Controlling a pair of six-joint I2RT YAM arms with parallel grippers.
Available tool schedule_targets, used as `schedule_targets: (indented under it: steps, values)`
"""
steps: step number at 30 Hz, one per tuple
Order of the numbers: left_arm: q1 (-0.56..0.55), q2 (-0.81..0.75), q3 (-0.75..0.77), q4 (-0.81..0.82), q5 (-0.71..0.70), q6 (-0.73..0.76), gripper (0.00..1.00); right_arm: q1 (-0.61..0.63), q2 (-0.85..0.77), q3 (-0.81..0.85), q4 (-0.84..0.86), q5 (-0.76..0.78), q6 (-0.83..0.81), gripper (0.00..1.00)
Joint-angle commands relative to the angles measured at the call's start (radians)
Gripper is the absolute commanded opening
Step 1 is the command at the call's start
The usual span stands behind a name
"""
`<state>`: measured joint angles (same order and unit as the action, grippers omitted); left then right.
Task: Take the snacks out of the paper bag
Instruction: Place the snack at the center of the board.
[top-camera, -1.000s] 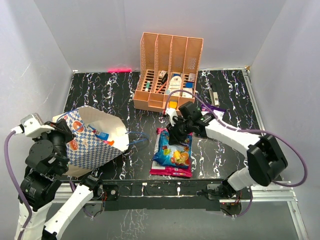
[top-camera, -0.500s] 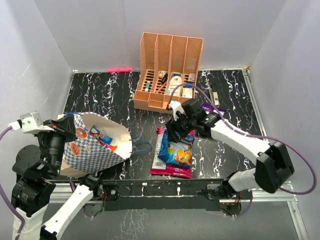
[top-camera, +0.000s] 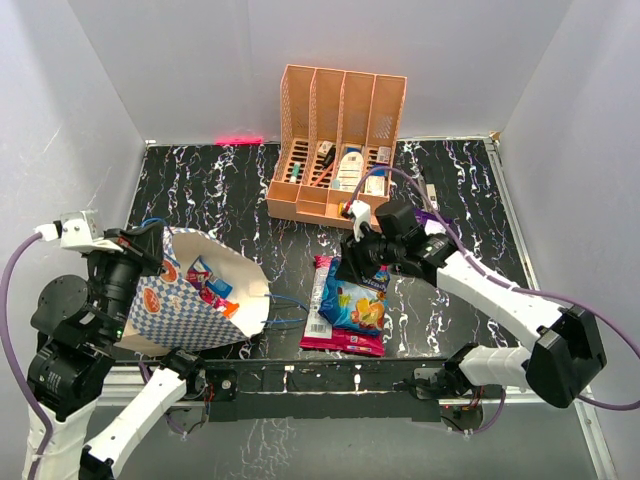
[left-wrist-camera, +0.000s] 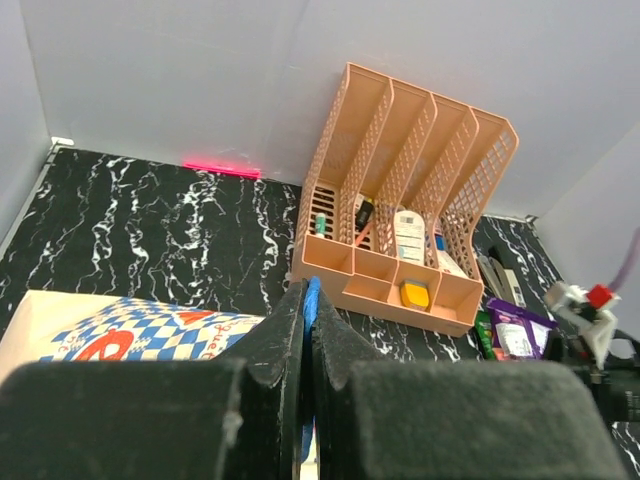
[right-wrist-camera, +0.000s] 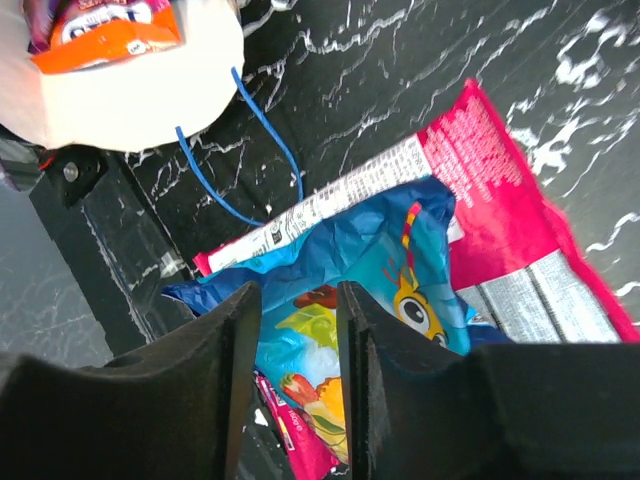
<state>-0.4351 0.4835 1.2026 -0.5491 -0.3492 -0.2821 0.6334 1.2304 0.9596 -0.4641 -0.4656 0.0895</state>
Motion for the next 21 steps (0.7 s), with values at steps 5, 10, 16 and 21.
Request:
schedule_targets:
  steps: [5,10,16,21]
  values:
    - [0.003,0.025,0.03,0.104,0.192,0.019,0.0,0.044,0.067,-0.2,0.343,0.059,0.147,0.39]
    - [0.002,0.042,0.025,0.122,0.293,0.033,0.0,0.046,0.124,-0.225,0.419,0.092,0.176,0.44]
    - [0.002,0.05,0.019,0.105,0.334,0.045,0.0,0.047,0.014,-0.18,0.306,0.108,0.118,0.53]
    - [0.002,0.04,0.019,0.098,0.315,0.06,0.0,0.048,-0.06,-0.149,0.203,0.085,0.042,0.64]
